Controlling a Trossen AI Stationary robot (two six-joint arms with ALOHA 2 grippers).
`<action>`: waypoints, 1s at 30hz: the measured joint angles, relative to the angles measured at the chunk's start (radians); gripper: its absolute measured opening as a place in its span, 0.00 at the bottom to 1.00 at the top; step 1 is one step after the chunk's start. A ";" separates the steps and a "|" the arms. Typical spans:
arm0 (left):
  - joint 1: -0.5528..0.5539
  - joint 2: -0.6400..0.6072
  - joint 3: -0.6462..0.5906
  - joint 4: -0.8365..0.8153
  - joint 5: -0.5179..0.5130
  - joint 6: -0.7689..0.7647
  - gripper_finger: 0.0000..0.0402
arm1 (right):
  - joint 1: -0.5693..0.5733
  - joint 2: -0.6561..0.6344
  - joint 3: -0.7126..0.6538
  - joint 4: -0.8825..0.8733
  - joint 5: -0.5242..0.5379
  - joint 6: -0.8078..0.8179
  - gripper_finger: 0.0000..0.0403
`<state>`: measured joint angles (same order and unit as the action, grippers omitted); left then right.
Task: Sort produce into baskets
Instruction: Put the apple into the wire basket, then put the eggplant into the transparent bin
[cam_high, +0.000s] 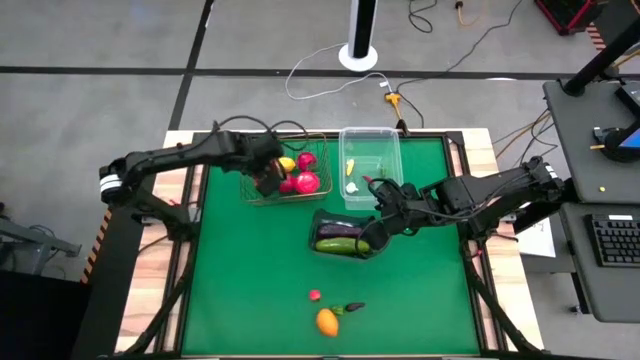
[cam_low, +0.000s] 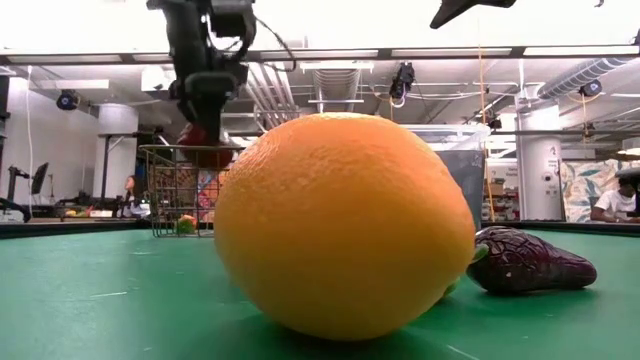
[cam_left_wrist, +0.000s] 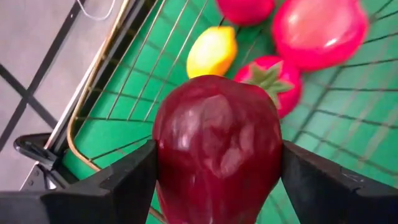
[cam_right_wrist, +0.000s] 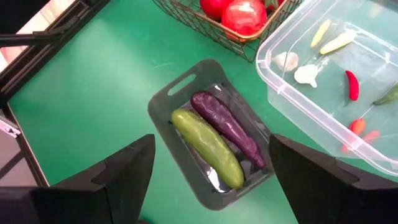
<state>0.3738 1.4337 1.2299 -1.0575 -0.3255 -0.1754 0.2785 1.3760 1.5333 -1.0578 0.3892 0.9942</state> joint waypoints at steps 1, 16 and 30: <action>0.014 0.001 -0.015 0.009 0.003 0.012 0.70 | 0.000 0.000 0.000 0.000 0.004 0.003 0.76; 0.034 0.004 -0.041 0.054 -0.006 0.067 0.81 | -0.002 0.000 0.000 0.000 0.005 0.014 0.76; -0.094 -0.018 0.181 -0.008 -0.001 -0.023 0.81 | 0.043 0.001 0.000 0.000 -0.124 0.090 0.76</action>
<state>0.2794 1.4159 1.4111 -1.0658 -0.3265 -0.1988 0.3216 1.3765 1.5333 -1.0576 0.2653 1.0846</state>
